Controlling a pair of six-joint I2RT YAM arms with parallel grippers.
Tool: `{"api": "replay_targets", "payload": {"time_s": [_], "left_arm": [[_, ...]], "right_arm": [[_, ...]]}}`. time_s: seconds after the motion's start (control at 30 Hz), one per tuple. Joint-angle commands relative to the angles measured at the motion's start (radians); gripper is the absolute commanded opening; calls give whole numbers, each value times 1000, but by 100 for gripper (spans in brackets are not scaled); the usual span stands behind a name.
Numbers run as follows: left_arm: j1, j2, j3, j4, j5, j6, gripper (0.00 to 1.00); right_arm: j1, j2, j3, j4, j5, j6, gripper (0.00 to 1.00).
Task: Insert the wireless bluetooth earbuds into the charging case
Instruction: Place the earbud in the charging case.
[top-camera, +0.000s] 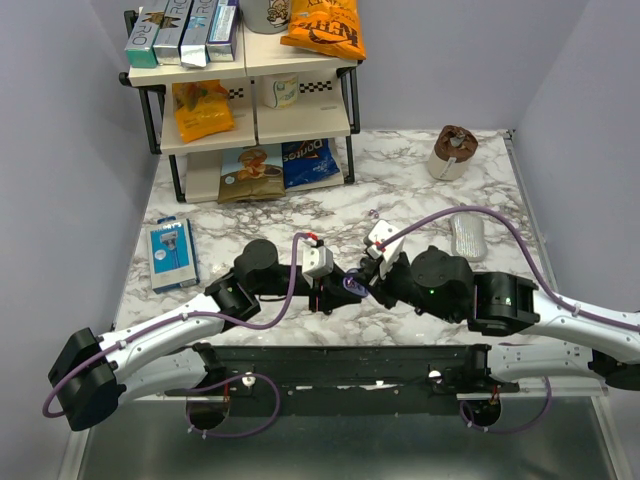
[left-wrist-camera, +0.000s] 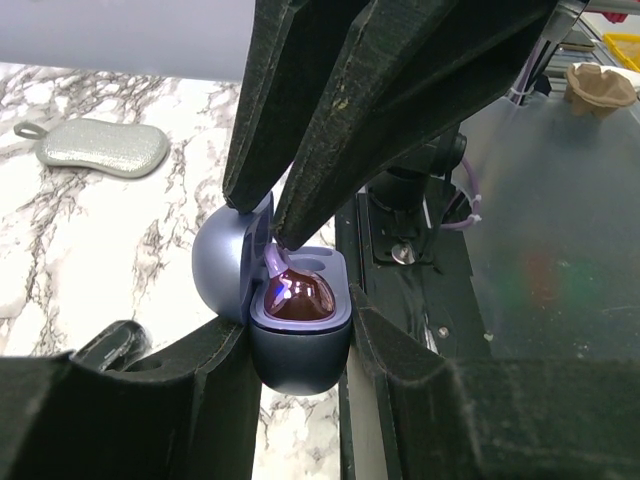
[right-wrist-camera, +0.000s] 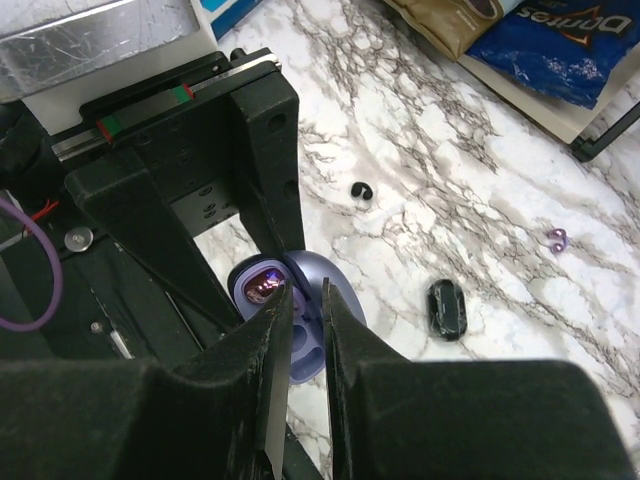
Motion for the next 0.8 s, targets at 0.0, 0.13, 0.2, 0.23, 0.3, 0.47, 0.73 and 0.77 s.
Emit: {"api": "replay_targets", "payload": {"time_s": [0.0, 0.13, 0.2, 0.23, 0.3, 0.47, 0.73, 0.77], "left_arm": [[-4, -10, 16, 64, -31, 18, 0], [-4, -10, 19, 59, -44, 18, 0], [-4, -10, 16, 59, -50, 19, 0], [-4, -10, 16, 61, -50, 19, 0], [-4, -10, 13, 64, -45, 19, 0], [-4, -17, -4, 73, -24, 13, 0], [-4, -43, -16, 64, -41, 7, 0], [-4, -45, -16, 62, -47, 7, 0]], "right_arm": [[6, 28, 14, -24, -105, 5, 25], [6, 25, 14, -24, -120, 4, 25], [6, 25, 15, -24, -122, 2, 25], [6, 25, 15, -24, -111, 5, 27], [6, 19, 15, -27, -88, 22, 30], [3, -12, 29, -35, 6, 31, 36], [4, -39, 35, -43, 41, 39, 40], [4, -49, 29, -26, 36, 39, 40]]}}
